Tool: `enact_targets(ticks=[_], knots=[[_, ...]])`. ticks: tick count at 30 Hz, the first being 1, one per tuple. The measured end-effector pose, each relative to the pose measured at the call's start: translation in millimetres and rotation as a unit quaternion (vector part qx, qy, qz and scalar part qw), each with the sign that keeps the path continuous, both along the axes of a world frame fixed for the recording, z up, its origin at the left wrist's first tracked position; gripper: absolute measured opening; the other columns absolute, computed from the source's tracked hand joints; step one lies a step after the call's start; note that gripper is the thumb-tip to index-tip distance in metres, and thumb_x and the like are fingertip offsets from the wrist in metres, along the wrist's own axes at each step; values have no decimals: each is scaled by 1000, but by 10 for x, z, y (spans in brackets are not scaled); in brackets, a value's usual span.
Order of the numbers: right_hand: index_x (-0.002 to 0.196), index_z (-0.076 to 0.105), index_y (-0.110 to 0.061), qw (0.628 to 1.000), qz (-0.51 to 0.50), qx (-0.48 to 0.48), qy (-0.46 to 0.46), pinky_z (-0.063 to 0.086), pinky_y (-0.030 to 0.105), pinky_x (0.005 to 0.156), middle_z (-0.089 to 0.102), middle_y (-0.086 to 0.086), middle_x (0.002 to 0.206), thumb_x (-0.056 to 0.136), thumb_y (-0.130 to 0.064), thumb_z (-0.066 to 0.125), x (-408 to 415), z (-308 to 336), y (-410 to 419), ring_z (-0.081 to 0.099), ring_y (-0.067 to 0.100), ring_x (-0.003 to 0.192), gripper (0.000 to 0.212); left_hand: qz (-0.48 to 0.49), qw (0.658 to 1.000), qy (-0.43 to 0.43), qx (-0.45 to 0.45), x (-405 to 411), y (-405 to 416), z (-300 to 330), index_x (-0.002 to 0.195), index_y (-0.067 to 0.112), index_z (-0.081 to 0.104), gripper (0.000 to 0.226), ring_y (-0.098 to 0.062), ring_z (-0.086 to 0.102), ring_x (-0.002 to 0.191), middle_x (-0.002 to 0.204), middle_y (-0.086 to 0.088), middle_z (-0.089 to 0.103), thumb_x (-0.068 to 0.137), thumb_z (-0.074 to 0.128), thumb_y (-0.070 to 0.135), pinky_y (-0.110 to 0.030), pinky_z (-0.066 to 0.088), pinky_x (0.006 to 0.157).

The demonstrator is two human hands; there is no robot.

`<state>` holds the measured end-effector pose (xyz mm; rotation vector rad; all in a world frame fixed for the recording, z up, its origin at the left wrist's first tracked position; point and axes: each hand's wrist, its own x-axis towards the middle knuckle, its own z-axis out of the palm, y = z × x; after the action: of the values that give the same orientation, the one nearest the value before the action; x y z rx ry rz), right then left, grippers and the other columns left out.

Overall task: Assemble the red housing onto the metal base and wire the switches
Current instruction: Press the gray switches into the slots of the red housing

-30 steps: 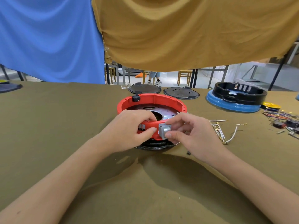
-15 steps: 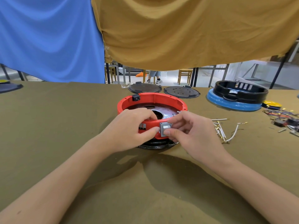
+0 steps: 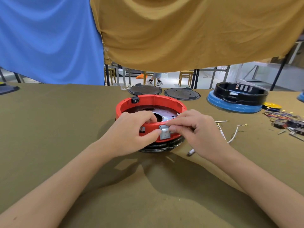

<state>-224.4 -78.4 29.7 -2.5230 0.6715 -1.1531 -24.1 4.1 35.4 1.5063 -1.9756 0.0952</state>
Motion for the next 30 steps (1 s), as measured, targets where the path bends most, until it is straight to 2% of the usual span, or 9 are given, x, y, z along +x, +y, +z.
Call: enact_targets(ticks=[3, 6, 10, 17, 21, 27, 30], knots=[[114, 72, -23, 998, -30, -29, 37, 36, 14, 90, 63, -10, 109, 88, -23, 71, -12, 16, -66, 49, 8, 110, 26, 7, 1000, 18, 4, -21, -5, -18, 92, 25, 59, 18, -12, 63, 73, 78, 8, 65, 88, 54, 42, -35, 50, 65], [124, 67, -20, 996, -11, -13, 84, 31, 15, 98, 60, -11, 120, 93, -29, 64, -15, 11, -84, 45, 5, 121, 32, 20, 999, 33, 5, -42, -15, -49, 87, 22, 55, 20, -15, 59, 69, 75, 6, 63, 86, 51, 42, -32, 42, 68], [117, 69, -21, 996, -2, 2, 90, 35, 10, 91, 64, -11, 114, 94, -28, 61, -2, 36, -81, 50, 4, 112, 26, 32, 998, 53, 11, -84, -19, -64, 80, 24, 50, 20, -13, 53, 64, 69, 5, 59, 84, 47, 43, -29, 31, 69], [112, 72, -20, 996, 0, 40, 77, 43, 23, 93, 66, -9, 111, 92, -25, 64, 7, 84, -67, 53, 5, 109, 23, 43, 996, 79, 26, -116, -30, -48, 75, 25, 44, 18, -8, 43, 60, 63, 8, 51, 82, 46, 41, -34, 33, 77], [112, 72, -22, 995, 2, 47, 85, 44, 28, 94, 66, -10, 109, 92, -25, 64, 14, 110, -67, 53, 5, 108, 22, 51, 995, 77, 34, -127, -30, -39, 76, 25, 43, 18, -7, 45, 66, 68, 6, 55, 82, 43, 42, -36, 34, 93], [113, 72, -25, 995, 9, 71, 67, 44, 27, 94, 64, -13, 112, 93, -28, 63, -3, 74, -73, 52, 2, 111, 23, 57, 996, 63, 13, -117, -28, -72, 80, 26, 46, 19, -9, 48, 79, 77, 5, 61, 84, 42, 44, -35, 29, 96], [112, 73, -26, 995, 9, 73, 70, 45, 28, 93, 65, -14, 110, 92, -30, 63, -2, 81, -90, 53, 1, 109, 22, 54, 996, 62, 18, -121, -28, -67, 79, 26, 46, 19, -6, 48, 78, 77, 6, 60, 84, 42, 44, -34, 28, 95]])
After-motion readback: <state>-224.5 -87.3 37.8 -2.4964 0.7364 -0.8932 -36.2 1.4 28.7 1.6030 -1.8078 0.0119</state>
